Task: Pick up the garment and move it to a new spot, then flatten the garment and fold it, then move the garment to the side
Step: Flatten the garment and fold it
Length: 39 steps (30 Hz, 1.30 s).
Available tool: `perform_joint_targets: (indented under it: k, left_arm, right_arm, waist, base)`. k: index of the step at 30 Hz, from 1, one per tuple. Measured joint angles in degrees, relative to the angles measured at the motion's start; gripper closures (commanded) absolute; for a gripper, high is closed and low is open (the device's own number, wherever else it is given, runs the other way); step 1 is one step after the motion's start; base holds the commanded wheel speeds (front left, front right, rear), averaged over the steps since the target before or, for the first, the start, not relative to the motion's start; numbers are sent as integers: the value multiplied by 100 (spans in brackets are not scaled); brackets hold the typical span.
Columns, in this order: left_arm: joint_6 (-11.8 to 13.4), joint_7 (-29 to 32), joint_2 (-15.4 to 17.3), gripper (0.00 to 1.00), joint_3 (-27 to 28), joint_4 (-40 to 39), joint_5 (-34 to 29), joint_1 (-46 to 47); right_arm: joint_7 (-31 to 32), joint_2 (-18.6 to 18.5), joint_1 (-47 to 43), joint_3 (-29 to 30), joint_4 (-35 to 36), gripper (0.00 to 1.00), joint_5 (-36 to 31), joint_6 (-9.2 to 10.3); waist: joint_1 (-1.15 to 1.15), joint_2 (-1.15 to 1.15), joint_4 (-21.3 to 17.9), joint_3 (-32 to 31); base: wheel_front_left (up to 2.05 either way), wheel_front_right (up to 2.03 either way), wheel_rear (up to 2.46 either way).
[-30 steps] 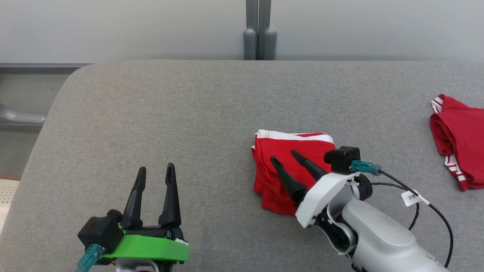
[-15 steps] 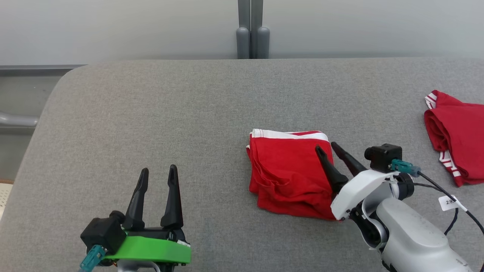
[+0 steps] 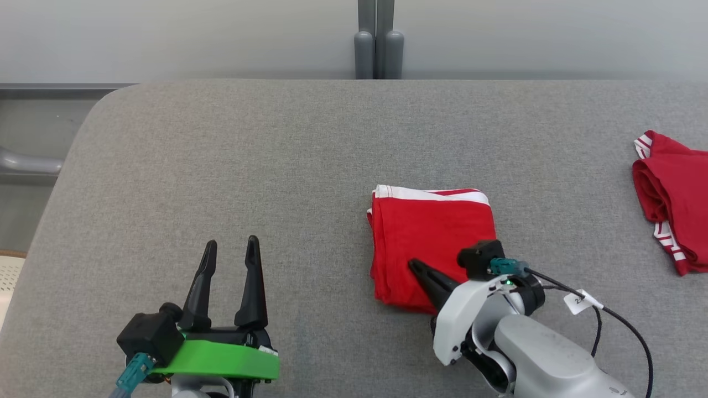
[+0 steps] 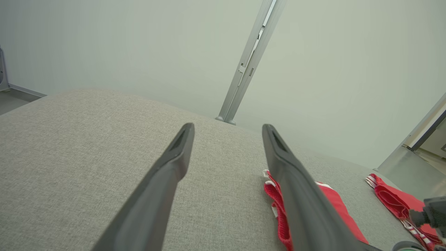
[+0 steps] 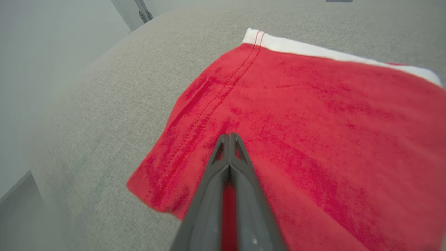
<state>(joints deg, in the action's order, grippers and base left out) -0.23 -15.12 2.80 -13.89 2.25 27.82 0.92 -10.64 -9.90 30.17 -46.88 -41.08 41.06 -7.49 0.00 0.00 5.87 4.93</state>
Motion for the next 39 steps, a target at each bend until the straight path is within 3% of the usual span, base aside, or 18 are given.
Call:
perform_joint_targets:
  k: [12, 16, 20, 21, 23, 24, 30, 39]
  left_arm:
    - [7, 0, 0, 0, 37, -27, 0, 30]
    - [20, -1, 0, 0, 68, -31, 0, 30]
    - [18, 0, 0, 0, 102, -22, -26, 29]
    - [16, -1, 0, 0, 109, -14, -41, 29]
    - [-1, -1, 0, 0, 134, 10, -77, 30]
    - [-3, 0, 0, 0, 145, 23, -96, 31]
    - [-35, -1, 0, 0, 282, 174, -263, 136]
    - [7, -1, 0, 0, 409, 263, -397, -21]
  right_arm:
    - [-113, 153, 64, -1103, -157, 100, 477, 0]
    - [-337, 112, 276, -1085, -96, 100, 449, 0]
    - [-413, 16, 343, -683, 98, 100, 270, -1]
    - [-416, -4, 341, -495, 180, 81, 199, 0]
    - [-435, -74, 333, 56, 477, 13, -104, -1]
    - [-438, -97, 301, 290, 576, 0, -250, 0]
    - [-442, -24, -415, 1936, 1411, 0, -1308, 0]
    - [-441, 261, -1679, 3579, 2655, 0, -2383, 0]
  waist:
    - [0, 0, 34, 52]
    - [0, 0, -34, 38]
    - [0, 0, -133, -2]
    - [0, 0, -158, -12]
    - [0, 0, -229, -37]
    - [0, 0, -258, -48]
    - [0, 0, -478, -159]
    - [0, 0, -795, -337]
  base:
    - [0, 0, 0]
    - [0, 0, 0]
    - [0, 0, 0]
    - [0, 0, 0]
    - [0, 0, 0]
    - [0, 0, 0]
    - [0, 0, 0]
    - [0, 0, 0]
